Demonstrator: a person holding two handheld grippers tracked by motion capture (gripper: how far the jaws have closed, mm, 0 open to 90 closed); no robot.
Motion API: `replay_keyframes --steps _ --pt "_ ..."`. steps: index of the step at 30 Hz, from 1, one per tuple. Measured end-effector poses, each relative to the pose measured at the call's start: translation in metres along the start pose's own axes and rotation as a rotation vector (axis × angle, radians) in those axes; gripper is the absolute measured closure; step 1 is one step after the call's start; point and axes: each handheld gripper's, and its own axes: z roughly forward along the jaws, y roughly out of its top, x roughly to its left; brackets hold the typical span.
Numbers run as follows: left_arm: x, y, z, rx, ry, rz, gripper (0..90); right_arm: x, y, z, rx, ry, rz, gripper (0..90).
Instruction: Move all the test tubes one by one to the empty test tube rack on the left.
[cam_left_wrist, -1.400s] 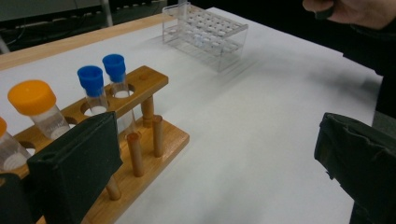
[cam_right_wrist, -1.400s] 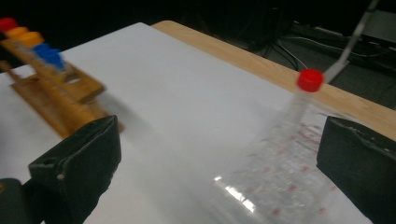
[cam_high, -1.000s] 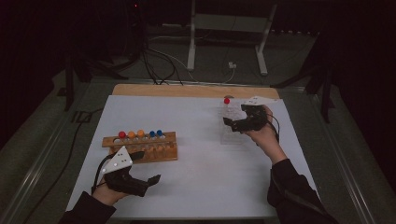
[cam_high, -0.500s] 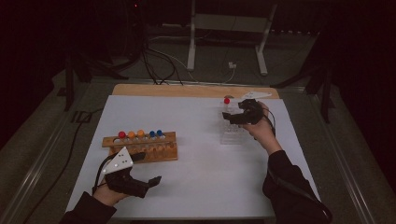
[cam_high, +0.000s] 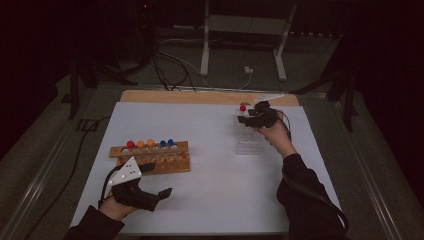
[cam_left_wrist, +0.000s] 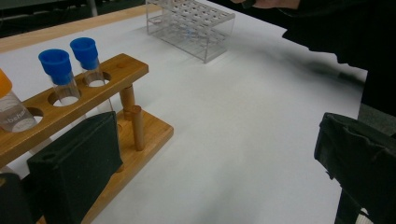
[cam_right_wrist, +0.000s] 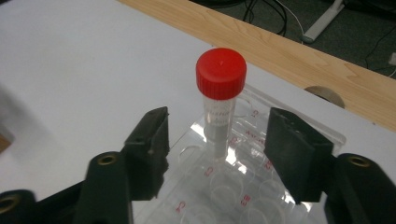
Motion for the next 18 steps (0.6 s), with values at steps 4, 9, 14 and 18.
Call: replay_keyframes --steps 4,9,14,18 --pt "0.0 -0.001 0.001 0.007 -0.002 0.001 1.2 -0.001 0.003 0.007 0.019 -0.018 -0.041 54.6" --pt "0.001 -0.001 0.001 0.007 -0.007 -0.002 1.2 -0.001 0.004 0.012 0.028 -0.025 -0.048 70.7" --pt "0.001 -0.001 0.002 0.013 -0.006 0.001 1.2 0.001 0.006 0.01 0.02 -0.022 -0.06 75.0" --pt "0.0 -0.001 0.002 0.015 -0.012 0.001 1.3 0.003 0.011 0.0 -0.005 -0.023 -0.064 75.1"
